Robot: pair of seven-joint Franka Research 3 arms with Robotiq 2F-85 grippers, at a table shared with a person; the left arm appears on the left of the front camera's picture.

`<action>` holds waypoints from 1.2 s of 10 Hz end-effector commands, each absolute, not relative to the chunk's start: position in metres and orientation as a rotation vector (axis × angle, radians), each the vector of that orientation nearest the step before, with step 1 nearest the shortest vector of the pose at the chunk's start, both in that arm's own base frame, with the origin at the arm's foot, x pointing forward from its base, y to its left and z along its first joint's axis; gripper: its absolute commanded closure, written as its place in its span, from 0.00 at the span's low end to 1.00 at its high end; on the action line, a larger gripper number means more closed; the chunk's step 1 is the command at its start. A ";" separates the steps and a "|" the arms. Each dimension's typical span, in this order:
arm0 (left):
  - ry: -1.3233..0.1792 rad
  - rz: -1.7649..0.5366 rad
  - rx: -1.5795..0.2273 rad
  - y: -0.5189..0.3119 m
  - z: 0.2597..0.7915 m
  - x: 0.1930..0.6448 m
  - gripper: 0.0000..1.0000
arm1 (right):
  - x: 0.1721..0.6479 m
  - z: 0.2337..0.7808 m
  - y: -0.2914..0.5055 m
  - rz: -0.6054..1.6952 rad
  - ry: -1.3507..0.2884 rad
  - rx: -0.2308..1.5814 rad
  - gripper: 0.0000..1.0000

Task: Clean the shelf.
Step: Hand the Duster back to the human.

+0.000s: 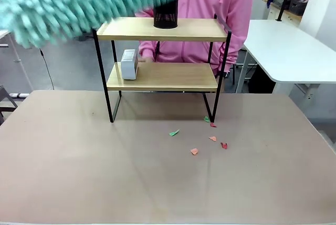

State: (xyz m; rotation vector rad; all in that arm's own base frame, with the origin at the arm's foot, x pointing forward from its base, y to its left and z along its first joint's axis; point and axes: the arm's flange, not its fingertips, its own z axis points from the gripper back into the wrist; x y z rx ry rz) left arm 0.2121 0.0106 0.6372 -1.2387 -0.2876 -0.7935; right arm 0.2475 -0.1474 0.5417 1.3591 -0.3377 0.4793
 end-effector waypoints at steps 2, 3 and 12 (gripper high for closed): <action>-0.288 -0.794 -1.239 0.011 0.637 0.212 0.87 | 0.247 0.542 -0.147 0.479 -0.338 1.359 0.00; -0.061 -1.024 -1.408 -0.025 0.634 0.217 0.87 | 0.257 0.542 -0.119 0.697 -0.266 1.332 0.00; 0.479 -1.127 -1.248 -0.130 0.572 0.281 0.87 | 0.263 0.536 0.055 0.860 -0.072 1.365 0.00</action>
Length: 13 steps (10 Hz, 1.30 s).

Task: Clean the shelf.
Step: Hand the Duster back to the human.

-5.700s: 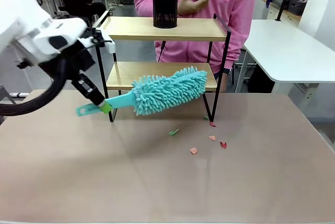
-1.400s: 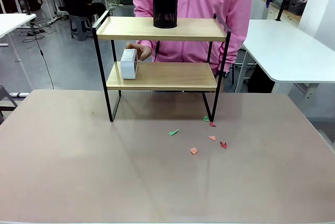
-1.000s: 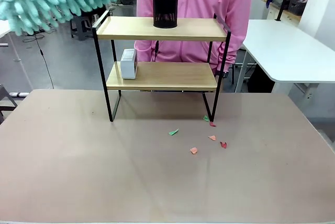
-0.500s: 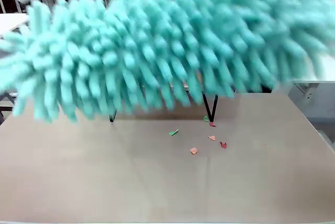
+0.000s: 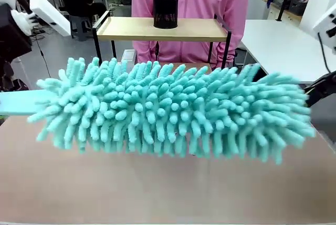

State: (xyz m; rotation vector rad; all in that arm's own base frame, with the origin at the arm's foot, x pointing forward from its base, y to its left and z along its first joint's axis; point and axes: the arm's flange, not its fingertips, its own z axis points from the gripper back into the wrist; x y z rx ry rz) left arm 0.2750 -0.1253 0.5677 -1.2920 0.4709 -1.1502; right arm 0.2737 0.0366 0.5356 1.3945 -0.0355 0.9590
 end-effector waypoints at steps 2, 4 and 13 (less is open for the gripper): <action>0.467 -1.072 -1.161 -0.143 0.553 0.297 0.87 | 0.268 0.519 0.062 0.807 -0.067 1.270 0.00; 0.481 -1.119 -1.256 -0.128 0.561 0.284 0.87 | 0.272 0.518 0.055 0.867 -0.052 1.312 0.00; 0.512 -1.002 -1.199 -0.157 0.514 0.309 0.87 | 0.257 0.505 0.167 0.818 0.218 1.254 0.00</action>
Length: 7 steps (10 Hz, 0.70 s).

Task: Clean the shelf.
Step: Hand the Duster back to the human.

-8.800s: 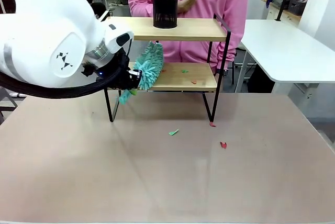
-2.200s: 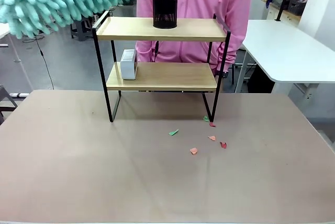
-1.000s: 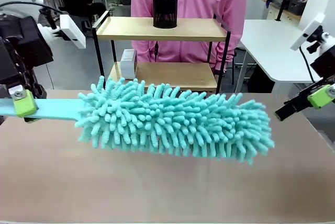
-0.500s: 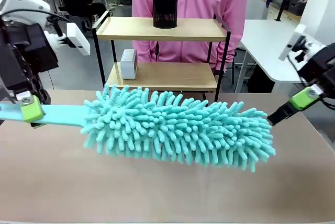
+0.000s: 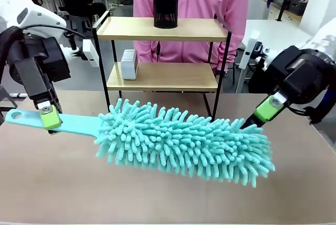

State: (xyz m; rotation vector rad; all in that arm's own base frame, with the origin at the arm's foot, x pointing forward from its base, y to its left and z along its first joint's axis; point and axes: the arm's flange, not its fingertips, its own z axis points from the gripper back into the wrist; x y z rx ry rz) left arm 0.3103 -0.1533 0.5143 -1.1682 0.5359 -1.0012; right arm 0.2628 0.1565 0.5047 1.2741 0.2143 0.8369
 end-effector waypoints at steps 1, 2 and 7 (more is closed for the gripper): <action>0.507 -1.014 -1.209 -0.156 0.516 0.310 0.87 | 0.259 0.499 0.173 0.827 0.256 1.249 0.00; 0.503 -1.018 -1.212 -0.156 0.516 0.309 0.87 | 0.262 0.493 0.177 0.840 0.283 1.252 0.00; 0.555 -1.114 -1.269 -0.159 0.524 0.300 0.87 | 0.278 0.473 0.191 0.811 0.332 1.237 0.00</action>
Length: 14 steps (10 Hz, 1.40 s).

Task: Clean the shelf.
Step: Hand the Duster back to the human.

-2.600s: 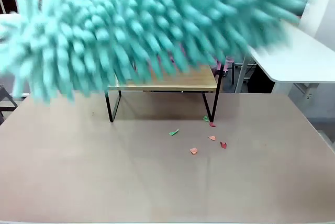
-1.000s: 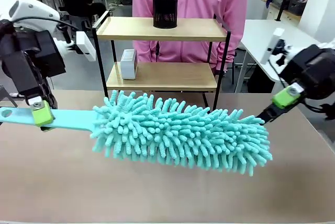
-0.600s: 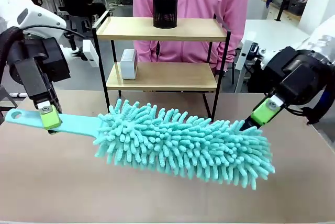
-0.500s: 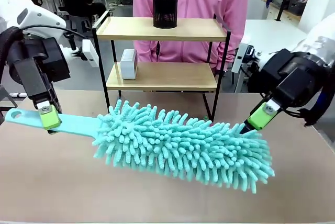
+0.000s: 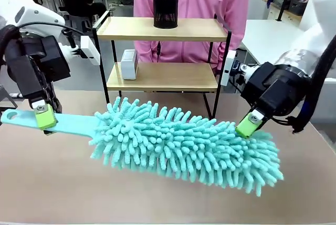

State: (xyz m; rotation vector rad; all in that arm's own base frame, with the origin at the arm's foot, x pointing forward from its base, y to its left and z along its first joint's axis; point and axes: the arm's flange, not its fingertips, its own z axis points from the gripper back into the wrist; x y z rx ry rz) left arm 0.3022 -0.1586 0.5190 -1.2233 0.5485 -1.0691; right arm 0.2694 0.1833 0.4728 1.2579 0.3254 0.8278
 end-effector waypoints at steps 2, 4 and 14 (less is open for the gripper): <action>0.560 -1.128 -1.265 -0.158 0.527 0.298 0.87 | 0.283 0.473 0.185 0.811 0.340 1.267 0.00; 0.539 -1.099 -1.230 -0.163 0.524 0.301 0.87 | 0.276 0.473 0.193 0.836 0.367 1.256 0.00; 0.515 -1.051 -1.223 -0.165 0.514 0.310 0.87 | 0.261 0.476 0.200 0.868 0.436 1.233 0.60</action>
